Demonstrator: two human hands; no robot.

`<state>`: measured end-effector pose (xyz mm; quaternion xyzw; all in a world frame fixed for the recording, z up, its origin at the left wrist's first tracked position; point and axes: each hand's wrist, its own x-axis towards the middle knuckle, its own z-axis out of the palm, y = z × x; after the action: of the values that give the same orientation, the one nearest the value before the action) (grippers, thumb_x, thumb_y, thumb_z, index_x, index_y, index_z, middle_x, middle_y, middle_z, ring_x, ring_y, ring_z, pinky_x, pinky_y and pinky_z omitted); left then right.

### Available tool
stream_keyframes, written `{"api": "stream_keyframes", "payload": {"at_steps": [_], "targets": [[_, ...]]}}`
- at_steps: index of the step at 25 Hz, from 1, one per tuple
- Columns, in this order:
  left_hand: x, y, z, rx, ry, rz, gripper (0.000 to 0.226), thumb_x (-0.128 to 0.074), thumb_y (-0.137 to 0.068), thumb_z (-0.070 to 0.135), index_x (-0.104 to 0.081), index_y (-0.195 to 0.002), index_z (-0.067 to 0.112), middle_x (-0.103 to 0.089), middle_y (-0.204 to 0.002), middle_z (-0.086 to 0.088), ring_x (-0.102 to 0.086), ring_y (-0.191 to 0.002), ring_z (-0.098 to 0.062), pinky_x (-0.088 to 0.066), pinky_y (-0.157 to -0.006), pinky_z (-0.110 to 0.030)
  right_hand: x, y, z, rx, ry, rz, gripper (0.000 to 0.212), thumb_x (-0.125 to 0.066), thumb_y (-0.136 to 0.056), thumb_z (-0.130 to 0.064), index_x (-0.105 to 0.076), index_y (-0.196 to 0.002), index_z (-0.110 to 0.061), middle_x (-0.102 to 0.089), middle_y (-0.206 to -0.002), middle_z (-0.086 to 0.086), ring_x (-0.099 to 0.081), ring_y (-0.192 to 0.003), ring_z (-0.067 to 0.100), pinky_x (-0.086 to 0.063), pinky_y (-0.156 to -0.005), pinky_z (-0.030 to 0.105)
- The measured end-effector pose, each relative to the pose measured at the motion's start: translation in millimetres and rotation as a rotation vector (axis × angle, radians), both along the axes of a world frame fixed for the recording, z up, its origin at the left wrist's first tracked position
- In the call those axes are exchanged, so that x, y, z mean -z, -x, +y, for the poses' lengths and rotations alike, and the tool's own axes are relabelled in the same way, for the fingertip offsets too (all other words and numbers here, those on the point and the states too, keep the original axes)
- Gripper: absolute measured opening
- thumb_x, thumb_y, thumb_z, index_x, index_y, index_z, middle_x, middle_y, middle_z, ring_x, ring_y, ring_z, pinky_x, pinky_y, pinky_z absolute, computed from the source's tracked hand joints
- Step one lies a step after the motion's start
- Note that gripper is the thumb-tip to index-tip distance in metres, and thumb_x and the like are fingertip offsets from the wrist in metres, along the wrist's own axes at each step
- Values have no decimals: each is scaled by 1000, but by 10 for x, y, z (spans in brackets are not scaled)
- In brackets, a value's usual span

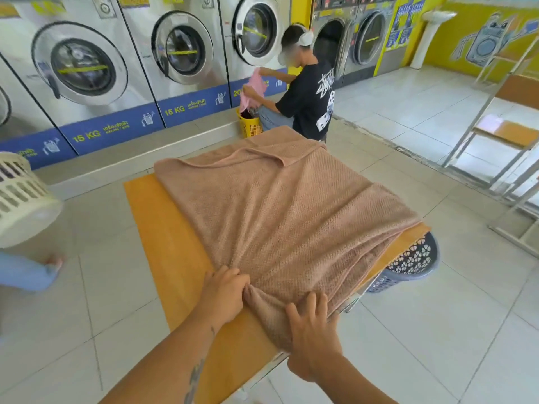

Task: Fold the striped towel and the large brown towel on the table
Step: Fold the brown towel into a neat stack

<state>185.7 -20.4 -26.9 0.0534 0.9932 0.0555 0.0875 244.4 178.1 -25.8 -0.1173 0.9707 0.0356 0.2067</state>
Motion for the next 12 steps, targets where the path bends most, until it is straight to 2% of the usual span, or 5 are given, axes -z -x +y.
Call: {"api": "stream_keyframes", "payload": {"at_steps": [3,6,9,12], "targets": [[-76,-9,-129,104,98,-15,36,-43,-85,-1,-62,-101,25,-56,-101,8,-46,-101,-19,-34,-88,-36,10,-120,-89,12,87,21,56,-58,-78,-29,-33,-128,-22,-19,-150,22,-11,-143,48,-36,-105,57],[-111,-114,-351,156,183,-50,33,-44,-86,1,-63,-99,24,-59,-102,6,-48,-104,-20,-36,-92,-37,-86,-259,-200,21,172,-70,55,-54,-77,-24,-39,-129,-25,-25,-147,13,-17,-141,39,-38,-105,53],[-141,-144,-684,149,194,-130,35,-43,-82,2,-64,-99,25,-61,-103,6,-50,-107,-21,-36,-92,-39,-253,-220,-483,70,187,-160,49,-49,-84,-31,-47,-132,-28,-36,-139,11,-32,-134,35,-36,-106,52],[-163,-147,-1069,161,162,-246,33,-44,-83,8,-66,-101,27,-63,-108,2,-51,-110,-25,-39,-91,-40,-384,-97,-1013,183,213,-127,42,-49,-81,-35,-57,-121,-25,-51,-125,8,-49,-119,34,-41,-100,51]]}}
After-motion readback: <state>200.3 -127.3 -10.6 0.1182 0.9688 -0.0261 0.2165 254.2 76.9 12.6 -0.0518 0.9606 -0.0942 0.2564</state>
